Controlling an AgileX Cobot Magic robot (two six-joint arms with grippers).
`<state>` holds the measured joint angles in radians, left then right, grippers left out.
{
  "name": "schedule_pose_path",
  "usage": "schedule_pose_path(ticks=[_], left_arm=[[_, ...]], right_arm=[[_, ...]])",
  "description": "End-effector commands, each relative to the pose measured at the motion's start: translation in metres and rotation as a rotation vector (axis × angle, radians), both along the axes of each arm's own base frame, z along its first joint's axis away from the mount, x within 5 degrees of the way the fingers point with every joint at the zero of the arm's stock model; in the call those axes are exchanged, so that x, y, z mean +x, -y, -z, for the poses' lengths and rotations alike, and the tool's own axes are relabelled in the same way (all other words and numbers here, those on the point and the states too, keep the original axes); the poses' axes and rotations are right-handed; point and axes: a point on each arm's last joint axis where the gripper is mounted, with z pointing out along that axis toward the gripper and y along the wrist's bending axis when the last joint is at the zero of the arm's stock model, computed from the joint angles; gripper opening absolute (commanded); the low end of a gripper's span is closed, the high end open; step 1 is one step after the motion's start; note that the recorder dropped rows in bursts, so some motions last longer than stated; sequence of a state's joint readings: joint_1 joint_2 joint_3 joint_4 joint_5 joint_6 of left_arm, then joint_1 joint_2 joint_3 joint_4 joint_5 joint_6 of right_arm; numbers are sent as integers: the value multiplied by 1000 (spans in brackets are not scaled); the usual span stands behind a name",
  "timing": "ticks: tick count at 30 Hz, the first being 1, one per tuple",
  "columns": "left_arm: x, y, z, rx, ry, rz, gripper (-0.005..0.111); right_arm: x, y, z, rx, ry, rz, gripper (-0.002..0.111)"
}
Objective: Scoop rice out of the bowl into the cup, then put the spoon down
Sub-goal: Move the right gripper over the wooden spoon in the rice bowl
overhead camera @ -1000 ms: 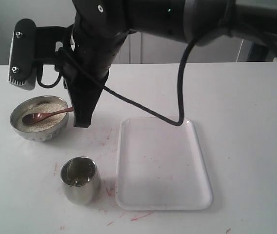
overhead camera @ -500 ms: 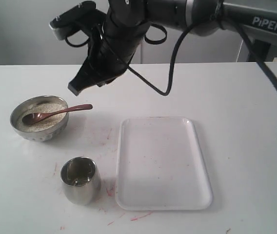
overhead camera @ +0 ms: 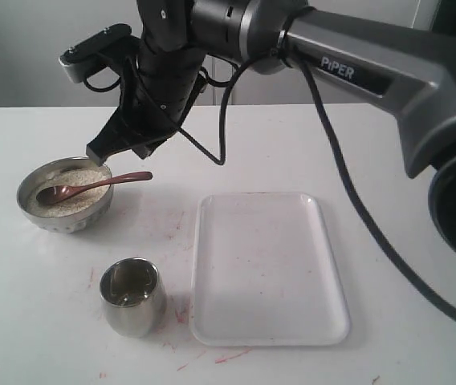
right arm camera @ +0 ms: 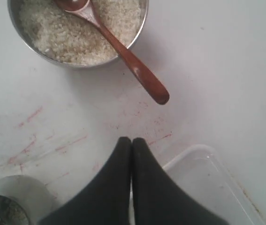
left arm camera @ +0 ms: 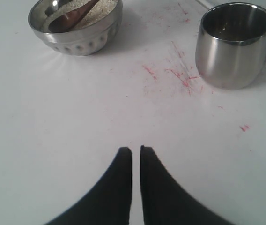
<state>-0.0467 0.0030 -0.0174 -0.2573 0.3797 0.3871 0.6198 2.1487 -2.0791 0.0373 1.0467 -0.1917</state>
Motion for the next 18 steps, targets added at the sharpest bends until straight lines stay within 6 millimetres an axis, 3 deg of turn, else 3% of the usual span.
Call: schedule_pose_path(ticks=[1,9,18], left_arm=[[0,1,2,-9,-4,8,14],[0,1,2,-9,-4,8,14],[0,1,2,-9,-4,8,14]], right_arm=[[-1,-12,-6,30,14,-17,0],[1,-37,-4,42,114,-93,0],[21,-42,24,-14,217,-97,0]])
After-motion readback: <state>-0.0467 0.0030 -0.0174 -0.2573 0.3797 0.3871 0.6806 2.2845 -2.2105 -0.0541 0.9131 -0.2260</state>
